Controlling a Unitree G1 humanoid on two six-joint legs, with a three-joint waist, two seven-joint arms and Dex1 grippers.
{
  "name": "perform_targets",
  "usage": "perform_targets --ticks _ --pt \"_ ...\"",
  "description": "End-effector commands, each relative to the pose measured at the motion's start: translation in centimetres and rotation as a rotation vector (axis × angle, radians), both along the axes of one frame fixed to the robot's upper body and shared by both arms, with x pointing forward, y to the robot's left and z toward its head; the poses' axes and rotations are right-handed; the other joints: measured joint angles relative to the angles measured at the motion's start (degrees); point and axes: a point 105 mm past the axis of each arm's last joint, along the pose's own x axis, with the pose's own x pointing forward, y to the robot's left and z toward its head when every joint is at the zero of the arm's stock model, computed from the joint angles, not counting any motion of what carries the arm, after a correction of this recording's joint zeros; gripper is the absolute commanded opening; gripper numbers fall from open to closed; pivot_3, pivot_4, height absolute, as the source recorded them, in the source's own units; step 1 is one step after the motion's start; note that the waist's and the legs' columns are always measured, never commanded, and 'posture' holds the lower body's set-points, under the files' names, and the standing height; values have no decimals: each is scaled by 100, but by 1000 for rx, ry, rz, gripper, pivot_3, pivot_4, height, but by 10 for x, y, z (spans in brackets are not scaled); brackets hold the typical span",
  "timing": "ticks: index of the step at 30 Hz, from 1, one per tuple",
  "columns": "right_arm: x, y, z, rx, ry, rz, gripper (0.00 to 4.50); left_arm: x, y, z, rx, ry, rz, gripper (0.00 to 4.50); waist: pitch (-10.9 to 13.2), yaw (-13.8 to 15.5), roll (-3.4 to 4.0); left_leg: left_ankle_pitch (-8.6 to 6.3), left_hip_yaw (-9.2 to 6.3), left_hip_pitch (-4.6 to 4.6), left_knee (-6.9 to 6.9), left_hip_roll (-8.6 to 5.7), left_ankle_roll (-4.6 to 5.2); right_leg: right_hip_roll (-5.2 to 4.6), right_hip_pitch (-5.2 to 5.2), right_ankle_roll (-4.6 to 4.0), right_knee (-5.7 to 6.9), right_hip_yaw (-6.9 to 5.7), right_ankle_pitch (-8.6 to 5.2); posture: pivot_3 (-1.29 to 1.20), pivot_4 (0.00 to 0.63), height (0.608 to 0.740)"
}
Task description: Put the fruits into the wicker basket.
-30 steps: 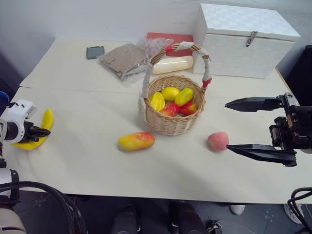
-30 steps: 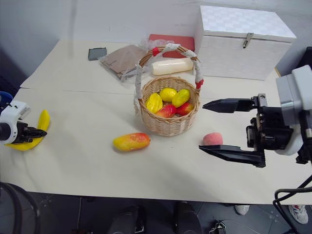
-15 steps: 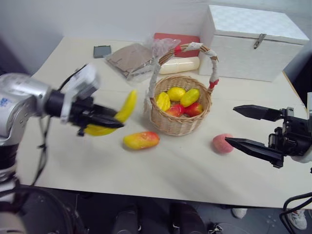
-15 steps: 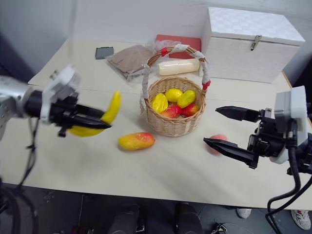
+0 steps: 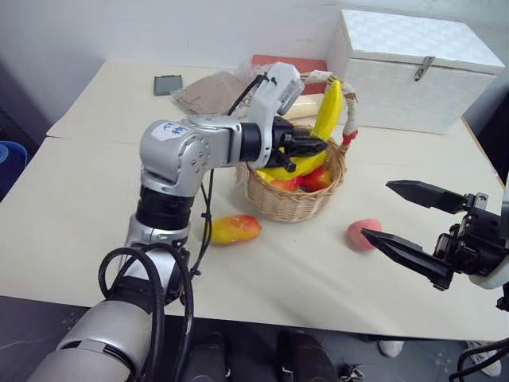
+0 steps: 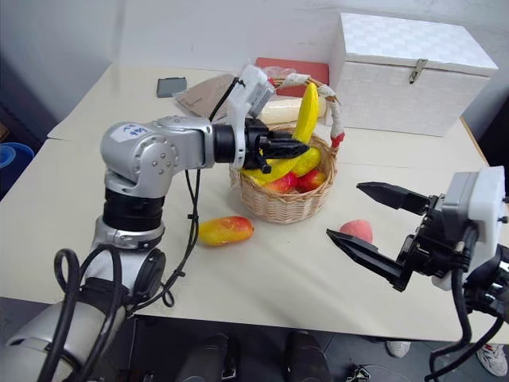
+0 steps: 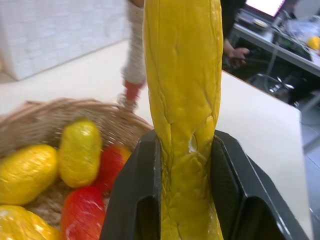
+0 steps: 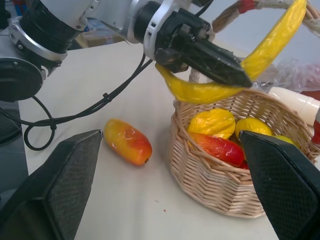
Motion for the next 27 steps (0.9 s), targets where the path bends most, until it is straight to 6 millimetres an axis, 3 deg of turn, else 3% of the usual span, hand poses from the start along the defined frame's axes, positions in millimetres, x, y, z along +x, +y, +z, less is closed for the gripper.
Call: perform_targets --ticks 1,2,7,11,15,19,21,24,27 --pt "-2 2 11 -36 -73 -24 4500 8 -4 5 42 -86 39 958 0 6 0 0 0 -1 0 0 0 0 0 0 -1 -6 0 0 150 740" --pt "0 1 11 -43 -78 -35 4500 10 -4 1 62 -90 44 958 0 7 0 0 0 0 -1 -1 0 0 0 0 -2 -16 0 0 150 740" --pt "7 0 15 -30 -90 -58 4500 2 0 -8 106 -101 -2 2535 0 14 0 0 -6 -9 0 1 0 -3 -3 -1 -3 -32 0 0 150 740" --pt "10 4 16 -27 -78 -29 4500 -10 5 -1 130 -244 -63 3720 0 8 2 1 -16 -18 -1 1 -1 -4 -4 -2 -9 -32 -1 0 150 740" --pt "13 7 16 -26 -68 -10 4500 -24 8 19 30 -328 -134 3720 1 24 3 4 -23 -24 1 -3 2 -11 -2 -2 -11 -33 -1 0 150 740" --pt "16 8 16 -29 -54 13 4500 -47 36 28 -17 -264 -266 3720 1 5 4 6 -35 -31 2 -6 5 -15 1 -2 -17 -33 -1 0 150 740" --pt "17 8 16 -34 -48 24 4500 -50 59 19 64 -274 -272 3720 2 -75 15 8 -32 -29 -1 -1 0 -8 -1 -3 -15 -38 -1 0 150 740" --pt "16 7 14 -45 -31 39 4500 -44 107 -14 300 -270 -227 3720 2 -132 21 15 -33 -18 -9 1 -12 -3 -2 -11 -4 -44 -6 0 150 740" --pt "14 6 11 -56 -17 48 4500 -51 143 -43 523 -281 -281 3720 3 -125 21 16 -33 -15 -10 3 -14 1 -2 -17 -1 -49 -9 0 150 740"
